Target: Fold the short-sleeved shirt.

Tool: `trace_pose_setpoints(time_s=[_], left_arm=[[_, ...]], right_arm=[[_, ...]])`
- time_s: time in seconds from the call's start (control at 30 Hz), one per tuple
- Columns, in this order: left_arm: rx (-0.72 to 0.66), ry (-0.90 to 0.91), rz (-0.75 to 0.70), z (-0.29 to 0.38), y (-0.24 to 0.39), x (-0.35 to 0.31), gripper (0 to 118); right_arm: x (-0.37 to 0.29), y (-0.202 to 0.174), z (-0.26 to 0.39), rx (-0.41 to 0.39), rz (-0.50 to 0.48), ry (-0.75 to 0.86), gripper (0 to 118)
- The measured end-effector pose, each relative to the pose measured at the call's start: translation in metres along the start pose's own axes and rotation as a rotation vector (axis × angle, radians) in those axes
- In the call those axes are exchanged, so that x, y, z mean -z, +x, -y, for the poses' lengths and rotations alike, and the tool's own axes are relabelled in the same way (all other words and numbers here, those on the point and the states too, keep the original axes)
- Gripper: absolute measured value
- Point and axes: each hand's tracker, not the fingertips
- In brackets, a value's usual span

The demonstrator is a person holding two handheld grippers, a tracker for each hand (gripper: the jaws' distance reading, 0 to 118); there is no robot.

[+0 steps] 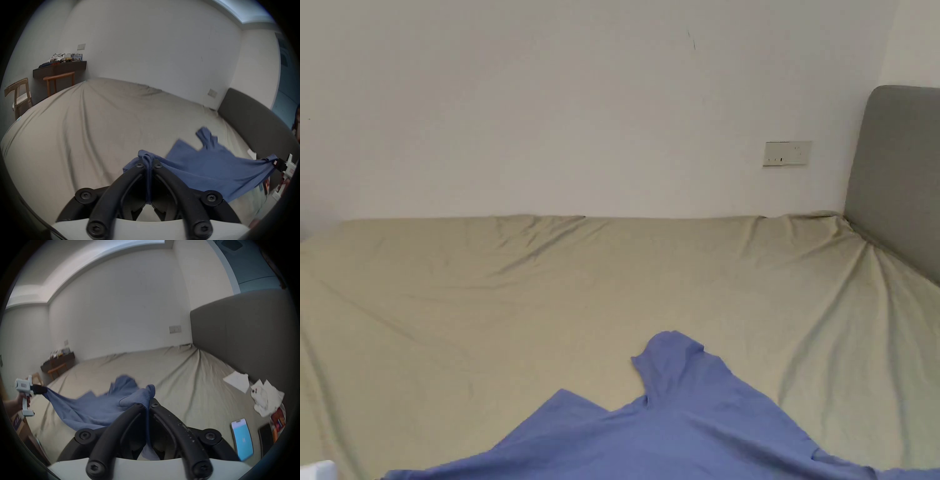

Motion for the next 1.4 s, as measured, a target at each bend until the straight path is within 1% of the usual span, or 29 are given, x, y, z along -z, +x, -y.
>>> trace_pose_setpoints(time_s=[0.07, 0.1, 0.17, 0.27, 0.37, 0.43, 0.5, 0.53, 0.57, 0.6, 0.63, 0.67, 0.7, 0.73, 0.8, 0.83, 0.87, 0.9, 0.93, 0.97, 1.0, 1.03, 1.07, 1.1, 1.13, 1.2, 1.27, 1.33, 1.4], left_arm=[[0.014, -0.02, 0.003, 0.019, -0.014, -0.012, 2], [0.019, -0.037, 0.003, 0.026, -0.016, -0.019, 2], [0.057, -0.074, -0.012, 0.038, -0.014, -0.034, 2], [0.085, -0.103, -0.015, 0.051, -0.018, -0.042, 2], [0.103, -0.124, -0.028, 0.06, -0.024, -0.032, 2], [0.074, -0.134, -0.038, 0.058, -0.026, -0.027, 2], [0.103, -0.174, -0.057, 0.056, -0.023, -0.019, 4], [0.114, -0.164, -0.078, 0.057, -0.021, -0.021, 13], [0.127, -0.14, -0.099, 0.057, -0.018, -0.027, 34], [0.136, -0.104, -0.088, 0.057, -0.019, -0.033, 68], [0.132, -0.094, -0.074, 0.056, -0.02, -0.039, 109], [0.13, -0.099, -0.072, 0.054, -0.019, -0.046, 118], [0.127, -0.045, -0.052, 0.053, -0.015, -0.065, 115], [0.136, -0.019, -0.047, 0.051, -0.013, -0.078, 111], [0.128, 0.029, -0.014, 0.049, -0.014, -0.107, 111], [0.127, 0.069, -0.016, 0.052, -0.013, -0.125, 95], [0.119, 0.129, -0.033, 0.054, -0.013, -0.142, 64], [0.128, 0.176, -0.045, 0.057, -0.011, -0.157, 15], [0.141, 0.191, -0.087, 0.062, -0.009, -0.168, 0], [0.13, 0.202, -0.14, 0.067, -0.009, -0.178, 0], [0.125, 0.198, -0.14, 0.071, -0.012, -0.184, 0], [0.125, 0.181, -0.092, 0.074, -0.016, -0.189, 0], [0.119, 0.173, -0.07, 0.077, -0.019, -0.191, 0], [0.12, 0.172, -0.083, 0.084, -0.019, -0.189, 0], [0.157, 0.151, -0.094, 0.088, -0.021, -0.184, 0], [0.202, 0.091, -0.129, 0.09, -0.029, -0.163, 0], [0.134, 0.062, -0.102, 0.088, -0.039, -0.142, 0], [0.114, 0.036, -0.101, 0.08, -0.049, -0.117, 0], [0.108, 0.01, -0.116, 0.067, -0.056, -0.089, 0]], right_arm=[[-0.019, -0.01, 0.018, -0.013, -0.016, -0.03, 5], [-0.025, -0.013, 0.028, -0.036, -0.017, -0.058, 5], [-0.034, -0.017, 0.043, -0.065, 0.002, -0.09, 5], [-0.044, -0.016, 0.062, -0.035, 0.024, -0.132, 5], [-0.041, -0.015, 0.077, -0.088, 0.06, -0.181, 5], [-0.035, -0.013, 0.084, -0.076, 0.078, -0.211, 5], [-0.028, -0.012, 0.091, -0.064, 0.082, -0.224, 5], [-0.027, -0.014, 0.093, -0.072, 0.106, -0.22, 5], [-0.028, -0.016, 0.093, -0.079, 0.112, -0.211, 6], [-0.033, -0.017, 0.093, -0.089, 0.141, -0.195, 8], [-0.037, -0.019, 0.092, -0.096, 0.167, -0.175, 18], [-0.044, -0.022, 0.09, -0.1, 0.187, -0.147, 54], [-0.056, -0.028, 0.085, -0.073, 0.153, -0.061, 90], [-0.071, -0.033, 0.078, -0.065, 0.166, -0.015, 118], [-0.093, -0.049, 0.067, -0.08, 0.152, 0.062, 117], [-0.103, -0.061, 0.062, -0.09, 0.13, 0.102, 117], [-0.111, -0.072, 0.059, -0.095, 0.102, 0.132, 116], [-0.118, -0.083, 0.056, -0.108, 0.067, 0.159, 113], [-0.123, -0.094, 0.053, -0.119, 0.06, 0.178, 103], [-0.126, -0.103, 0.051, -0.128, 0.062, 0.18, 76], [-0.127, -0.111, 0.052, -0.134, 0.059, 0.177, 45], [-0.13, -0.121, 0.049, -0.122, 0.05, 0.176, 17], [-0.131, -0.127, 0.047, -0.077, -0.025, 0.175, 7], [-0.133, -0.136, 0.044, -0.062, -0.087, 0.185, 6], [-0.133, -0.146, 0.043, -0.07, -0.107, 0.205, 4], [-0.131, -0.168, 0.038, -0.145, -0.151, 0.207, 2], [-0.127, -0.189, 0.035, -0.212, -0.174, 0.199, 1], [-0.123, -0.205, 0.033, -0.216, -0.249, 0.179, 1], [-0.117, -0.222, 0.033, -0.244, -0.276, 0.167, 1]])
